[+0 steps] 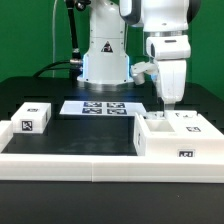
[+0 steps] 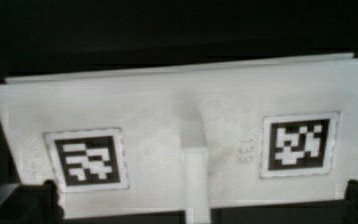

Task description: Assemble cabinet

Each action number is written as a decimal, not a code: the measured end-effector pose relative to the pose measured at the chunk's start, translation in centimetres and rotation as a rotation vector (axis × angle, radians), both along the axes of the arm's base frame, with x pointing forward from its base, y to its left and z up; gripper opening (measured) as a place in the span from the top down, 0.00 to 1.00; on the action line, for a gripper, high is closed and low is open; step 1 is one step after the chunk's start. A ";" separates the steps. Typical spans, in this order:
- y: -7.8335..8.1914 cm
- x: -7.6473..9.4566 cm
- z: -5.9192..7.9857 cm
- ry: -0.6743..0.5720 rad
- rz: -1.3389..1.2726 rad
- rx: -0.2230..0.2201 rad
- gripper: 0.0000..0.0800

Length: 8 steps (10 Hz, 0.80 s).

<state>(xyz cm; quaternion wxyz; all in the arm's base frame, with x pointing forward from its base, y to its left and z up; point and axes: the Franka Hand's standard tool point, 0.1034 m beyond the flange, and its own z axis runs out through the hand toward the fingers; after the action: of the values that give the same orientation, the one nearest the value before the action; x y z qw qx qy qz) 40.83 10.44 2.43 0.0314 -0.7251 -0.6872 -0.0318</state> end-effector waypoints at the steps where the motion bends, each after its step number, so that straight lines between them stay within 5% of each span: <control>1: -0.1 -0.3 -0.4 0.009 -0.003 0.001 0.00; 4: 0.0 -0.5 -1.1 0.025 -0.005 0.005 0.00; 6: 0.0 -0.7 -1.3 0.029 -0.005 0.006 0.31; 7: 0.0 -0.7 -1.4 0.030 -0.005 0.006 0.31; 8: 0.0 -0.7 -1.4 0.031 -0.006 0.006 0.54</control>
Offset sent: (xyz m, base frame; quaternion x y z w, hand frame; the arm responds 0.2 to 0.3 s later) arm 0.0036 0.0040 -0.0069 0.0016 0.0087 0.0054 0.9999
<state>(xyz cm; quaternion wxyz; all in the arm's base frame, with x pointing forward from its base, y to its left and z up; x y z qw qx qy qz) 40.08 10.44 1.03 0.0443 -0.7274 -0.6845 -0.0226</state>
